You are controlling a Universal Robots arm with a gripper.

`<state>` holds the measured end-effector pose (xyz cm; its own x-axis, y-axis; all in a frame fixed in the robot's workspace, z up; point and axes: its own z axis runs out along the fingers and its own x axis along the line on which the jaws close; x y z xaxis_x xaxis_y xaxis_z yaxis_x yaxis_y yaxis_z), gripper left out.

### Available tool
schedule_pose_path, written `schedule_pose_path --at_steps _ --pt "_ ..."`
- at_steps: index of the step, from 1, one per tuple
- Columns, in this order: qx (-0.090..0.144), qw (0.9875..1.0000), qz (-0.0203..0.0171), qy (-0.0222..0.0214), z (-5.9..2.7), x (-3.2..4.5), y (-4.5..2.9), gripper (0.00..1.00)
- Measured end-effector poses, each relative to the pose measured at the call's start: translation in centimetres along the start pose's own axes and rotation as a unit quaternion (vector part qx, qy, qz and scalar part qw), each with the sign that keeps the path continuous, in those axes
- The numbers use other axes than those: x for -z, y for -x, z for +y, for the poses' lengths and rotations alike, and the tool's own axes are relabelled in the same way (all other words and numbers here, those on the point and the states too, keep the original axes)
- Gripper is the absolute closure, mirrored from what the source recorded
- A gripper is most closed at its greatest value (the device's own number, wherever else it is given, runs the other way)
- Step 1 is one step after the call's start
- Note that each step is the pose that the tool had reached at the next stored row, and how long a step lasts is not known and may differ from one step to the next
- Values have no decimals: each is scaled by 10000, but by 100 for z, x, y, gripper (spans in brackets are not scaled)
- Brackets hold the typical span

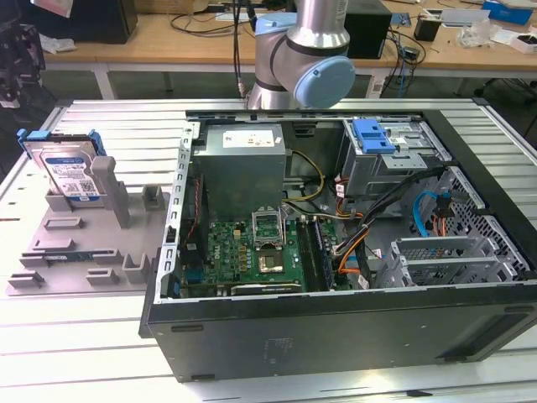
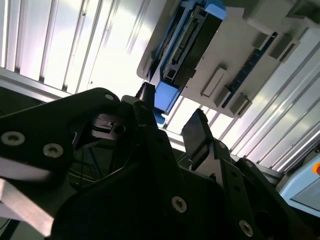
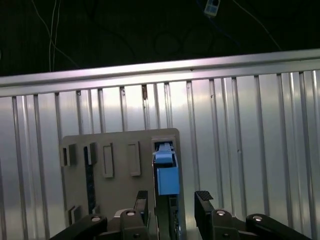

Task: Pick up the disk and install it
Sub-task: 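Pick up the disk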

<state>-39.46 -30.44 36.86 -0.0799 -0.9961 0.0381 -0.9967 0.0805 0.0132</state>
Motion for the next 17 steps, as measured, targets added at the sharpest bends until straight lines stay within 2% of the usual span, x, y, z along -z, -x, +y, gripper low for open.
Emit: schedule_pose_path --at_steps 8,17 --pt "5 10000 -1 0 -4 -129 -21 50" --pt "6 10000 -4 -1 38 -210 -5 50"
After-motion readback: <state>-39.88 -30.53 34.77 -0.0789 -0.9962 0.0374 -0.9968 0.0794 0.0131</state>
